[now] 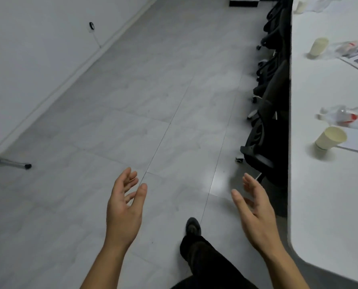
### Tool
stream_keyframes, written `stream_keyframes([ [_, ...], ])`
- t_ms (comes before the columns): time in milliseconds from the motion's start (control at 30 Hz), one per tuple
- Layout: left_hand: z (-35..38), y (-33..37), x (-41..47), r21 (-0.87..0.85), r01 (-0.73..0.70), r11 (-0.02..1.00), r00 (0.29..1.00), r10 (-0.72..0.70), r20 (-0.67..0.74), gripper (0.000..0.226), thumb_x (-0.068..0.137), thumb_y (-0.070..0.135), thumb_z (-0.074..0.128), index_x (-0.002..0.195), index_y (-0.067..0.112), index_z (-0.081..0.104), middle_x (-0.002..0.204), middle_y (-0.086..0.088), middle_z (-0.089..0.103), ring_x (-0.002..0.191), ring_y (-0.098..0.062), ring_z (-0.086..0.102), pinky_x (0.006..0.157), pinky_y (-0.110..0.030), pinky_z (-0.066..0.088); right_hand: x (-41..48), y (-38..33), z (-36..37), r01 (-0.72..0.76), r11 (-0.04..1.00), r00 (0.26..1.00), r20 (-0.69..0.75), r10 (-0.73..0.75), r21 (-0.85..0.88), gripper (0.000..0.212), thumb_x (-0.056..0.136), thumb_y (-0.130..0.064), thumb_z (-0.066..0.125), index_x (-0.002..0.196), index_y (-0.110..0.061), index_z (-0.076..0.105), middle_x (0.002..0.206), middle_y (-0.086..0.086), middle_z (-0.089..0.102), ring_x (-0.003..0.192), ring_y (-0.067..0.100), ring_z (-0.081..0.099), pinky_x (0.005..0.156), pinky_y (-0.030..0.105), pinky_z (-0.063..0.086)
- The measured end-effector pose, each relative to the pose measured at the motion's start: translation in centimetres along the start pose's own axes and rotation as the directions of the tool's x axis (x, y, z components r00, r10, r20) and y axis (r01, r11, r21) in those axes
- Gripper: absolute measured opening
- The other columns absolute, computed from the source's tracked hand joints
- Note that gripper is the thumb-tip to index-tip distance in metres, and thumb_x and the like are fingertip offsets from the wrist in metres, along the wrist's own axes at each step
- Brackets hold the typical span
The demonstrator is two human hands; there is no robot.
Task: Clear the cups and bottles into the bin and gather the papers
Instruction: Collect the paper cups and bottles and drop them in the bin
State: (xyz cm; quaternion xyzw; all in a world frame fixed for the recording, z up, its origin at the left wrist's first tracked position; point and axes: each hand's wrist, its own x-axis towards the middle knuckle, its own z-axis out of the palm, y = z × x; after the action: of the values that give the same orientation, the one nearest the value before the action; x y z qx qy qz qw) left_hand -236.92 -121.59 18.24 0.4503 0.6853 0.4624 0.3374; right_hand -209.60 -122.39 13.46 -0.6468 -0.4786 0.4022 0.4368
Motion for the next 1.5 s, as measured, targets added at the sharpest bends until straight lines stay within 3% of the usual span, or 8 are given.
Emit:
stream_keyframes([
  [167,1.6,5.6,13.6,-0.003,-0.055,0.998,0.998,0.055,-0.004,0.06,0.084,0.039,0.06,0.141,0.032,0.043,0.129,0.017,0.06,0.12,0.003,0.056,0.094,-0.022,0.044,14.4,-5.8,4.5,0.085,0.994,0.995,0.05,-0.081,-0.073,0.058,0.093,-0.043,0.058,0.147,-0.037,0.038,0.137,-0.024,0.044,0.127,-0.013,0.042,0.102,0.02,0.039],
  [300,3.6,7.6,23.0,-0.037,-0.05,0.998,0.998,0.049,-0.032,0.058,0.084,0.039,0.06,0.139,0.034,0.044,0.13,0.016,0.06,0.122,0.0,0.056,0.096,-0.025,0.044,24.1,-9.2,6.9,0.081,0.994,0.993,0.086,-0.075,-0.067,0.055,0.094,-0.042,0.058,0.146,-0.038,0.039,0.135,-0.028,0.045,0.127,-0.01,0.045,0.1,0.018,0.039],
  [633,17.1,8.8,51.4,-0.089,0.02,0.996,0.994,-0.01,0.112,0.058,0.082,0.038,0.061,0.138,0.032,0.046,0.128,0.016,0.061,0.119,0.001,0.057,0.097,-0.025,0.045,51.7,-11.3,11.1,-0.009,0.997,0.998,-0.063,0.004,-0.08,0.053,0.093,-0.037,0.061,0.142,-0.041,0.041,0.131,-0.036,0.044,0.123,-0.01,0.047,0.103,0.029,0.045],
  [733,23.0,13.0,60.6,-0.073,-0.034,0.997,0.975,0.05,0.218,0.057,0.083,0.038,0.06,0.138,0.032,0.046,0.129,0.018,0.06,0.12,0.003,0.056,0.094,-0.019,0.044,59.8,-13.3,9.3,-0.024,0.997,0.986,-0.167,0.012,-0.073,0.053,0.09,-0.045,0.06,0.14,-0.047,0.042,0.131,-0.035,0.046,0.122,-0.009,0.049,0.098,0.028,0.046],
  [833,29.7,17.4,69.0,-0.07,-0.093,0.993,0.935,0.111,0.337,0.052,0.091,0.029,0.062,0.14,0.031,0.045,0.129,0.017,0.059,0.12,0.003,0.055,0.094,-0.019,0.045,67.2,-14.0,6.9,-0.043,0.997,0.959,-0.283,0.021,-0.071,0.064,0.085,-0.053,0.056,0.145,-0.036,0.043,0.139,-0.022,0.047,0.122,-0.014,0.046,0.096,0.021,0.041],
  [1067,48.1,23.2,83.9,-0.074,-0.165,0.984,0.86,0.18,0.478,0.048,0.093,0.02,0.062,0.138,0.03,0.047,0.128,0.015,0.06,0.12,-0.001,0.057,0.095,-0.022,0.046,84.5,-10.7,2.4,-0.107,0.994,0.875,-0.471,0.109,0.03,0.063,0.087,-0.048,0.058,0.146,-0.031,0.044,0.138,-0.021,0.049,0.127,-0.009,0.046,0.105,0.028,0.042],
  [1300,64.1,30.6,95.5,-0.044,-0.179,0.983,0.858,0.178,0.482,0.049,0.093,0.021,0.062,0.138,0.032,0.045,0.13,0.016,0.059,0.12,0.002,0.055,0.1,-0.023,0.045,106.2,-11.7,-5.5,-0.063,0.998,0.904,-0.425,0.048,-0.023,0.063,0.09,-0.05,0.056,0.148,-0.031,0.041,0.142,-0.02,0.046,0.129,-0.006,0.044,0.108,0.031,0.043],
  [1500,73.6,36.3,104.3,-0.068,-0.165,0.984,0.883,0.178,0.435,0.047,0.095,0.019,0.061,0.135,0.036,0.045,0.13,0.017,0.059,0.122,0.001,0.055,0.098,-0.023,0.044,121.5,-14.0,-11.4,-0.027,0.999,0.921,-0.39,0.007,-0.046,0.057,0.093,-0.049,0.057,0.146,-0.034,0.043,0.134,-0.032,0.044,0.13,-0.006,0.044,0.107,0.033,0.043],
])
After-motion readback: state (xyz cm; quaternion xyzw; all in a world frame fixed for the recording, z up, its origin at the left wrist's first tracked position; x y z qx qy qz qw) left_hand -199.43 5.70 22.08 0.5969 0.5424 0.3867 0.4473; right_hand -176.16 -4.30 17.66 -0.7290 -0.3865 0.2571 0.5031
